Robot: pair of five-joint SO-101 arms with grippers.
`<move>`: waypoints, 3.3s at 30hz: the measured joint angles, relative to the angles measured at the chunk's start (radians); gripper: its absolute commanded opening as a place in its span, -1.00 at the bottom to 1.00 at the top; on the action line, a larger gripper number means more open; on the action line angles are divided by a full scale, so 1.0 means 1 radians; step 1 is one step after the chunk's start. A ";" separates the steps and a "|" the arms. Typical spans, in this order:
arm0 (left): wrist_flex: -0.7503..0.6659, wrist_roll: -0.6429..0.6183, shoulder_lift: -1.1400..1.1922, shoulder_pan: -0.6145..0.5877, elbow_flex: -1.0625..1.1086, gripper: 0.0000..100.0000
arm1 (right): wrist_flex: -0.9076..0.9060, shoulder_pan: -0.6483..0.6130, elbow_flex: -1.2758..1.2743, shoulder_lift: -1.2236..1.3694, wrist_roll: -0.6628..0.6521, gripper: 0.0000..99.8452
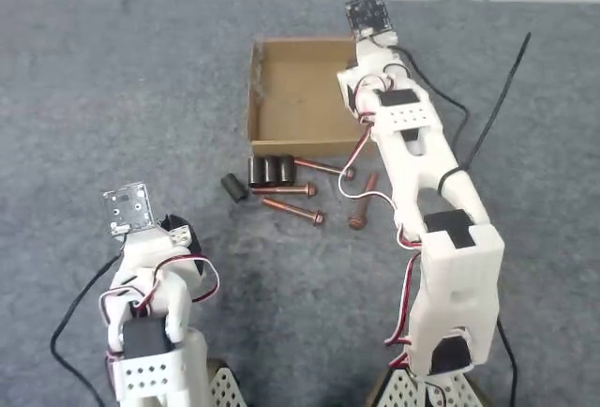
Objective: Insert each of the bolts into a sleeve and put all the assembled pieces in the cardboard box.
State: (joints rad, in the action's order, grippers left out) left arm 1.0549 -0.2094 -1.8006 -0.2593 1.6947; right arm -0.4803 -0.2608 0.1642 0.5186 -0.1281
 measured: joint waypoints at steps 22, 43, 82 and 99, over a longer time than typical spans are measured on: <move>0.000 0.000 0.000 0.000 0.000 -0.98 | -0.419 0.000 0.423 0.245 0.037 -0.99; 0.000 0.000 0.000 0.000 0.000 -0.98 | -0.631 0.000 0.614 0.342 0.037 -0.83; 0.000 0.000 0.000 0.000 0.000 -0.98 | -1.274 -0.152 1.162 0.336 0.201 -0.99; 0.000 0.000 0.000 0.000 0.000 -0.98 | -1.274 -0.282 0.626 0.026 0.259 -0.99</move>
State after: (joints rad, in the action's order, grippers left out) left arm 1.0549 -0.2094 -1.8006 -0.2593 1.6947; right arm -1.7538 -0.5432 0.7902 0.5447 0.1312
